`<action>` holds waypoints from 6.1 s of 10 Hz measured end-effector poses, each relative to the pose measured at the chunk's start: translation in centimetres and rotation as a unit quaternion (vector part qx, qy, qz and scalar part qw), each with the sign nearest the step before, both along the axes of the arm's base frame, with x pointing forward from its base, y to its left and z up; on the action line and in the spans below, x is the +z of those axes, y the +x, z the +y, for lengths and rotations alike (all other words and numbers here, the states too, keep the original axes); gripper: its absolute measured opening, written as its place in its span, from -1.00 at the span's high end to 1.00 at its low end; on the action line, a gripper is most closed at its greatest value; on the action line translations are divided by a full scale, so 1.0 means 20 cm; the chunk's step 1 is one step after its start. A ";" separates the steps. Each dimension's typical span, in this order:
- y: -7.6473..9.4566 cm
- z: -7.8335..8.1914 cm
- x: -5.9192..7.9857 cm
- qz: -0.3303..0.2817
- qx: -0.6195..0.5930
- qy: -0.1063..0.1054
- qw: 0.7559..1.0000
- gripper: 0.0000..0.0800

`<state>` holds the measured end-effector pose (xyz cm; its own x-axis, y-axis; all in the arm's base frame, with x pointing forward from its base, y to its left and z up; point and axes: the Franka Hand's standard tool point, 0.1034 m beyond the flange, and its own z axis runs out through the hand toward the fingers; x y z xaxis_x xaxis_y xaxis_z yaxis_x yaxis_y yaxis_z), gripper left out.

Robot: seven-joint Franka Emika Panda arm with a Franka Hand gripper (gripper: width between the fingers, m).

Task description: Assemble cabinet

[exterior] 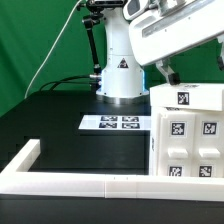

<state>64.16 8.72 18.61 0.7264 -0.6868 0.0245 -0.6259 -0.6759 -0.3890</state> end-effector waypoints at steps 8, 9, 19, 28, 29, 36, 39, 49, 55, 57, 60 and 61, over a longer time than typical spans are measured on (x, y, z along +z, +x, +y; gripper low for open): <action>0.01 -0.04 -0.03 -0.069 0.362 -0.135 0.920 -0.99; 0.01 -0.05 -0.03 -0.077 0.395 -0.148 0.904 -0.99; -0.06 0.04 -0.11 -0.090 0.546 -0.187 0.812 -0.99; -0.08 0.04 -0.13 -0.079 0.501 -0.179 0.843 -0.40; -0.07 0.04 -0.13 -0.072 0.459 -0.171 0.869 -0.40; -0.06 0.01 -0.13 -0.043 0.153 -0.118 0.980 -0.40; -0.06 -0.01 -0.13 -0.025 0.061 -0.090 0.994 -0.40; -0.07 -0.02 -0.12 0.065 -0.313 0.061 0.946 -0.41; -0.07 -0.02 -0.12 0.112 -0.485 0.132 0.857 -0.41; -0.07 -0.02 -0.13 0.132 -0.551 0.161 0.808 -0.41; -0.07 -0.02 -0.12 0.153 -0.634 0.193 0.733 -0.41; -0.06 -0.02 -0.12 0.155 -0.640 0.198 0.726 -0.41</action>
Offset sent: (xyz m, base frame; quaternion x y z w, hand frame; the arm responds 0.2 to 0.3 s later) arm 0.0109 0.0047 0.0030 -0.0101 -0.0080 -0.3350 0.9421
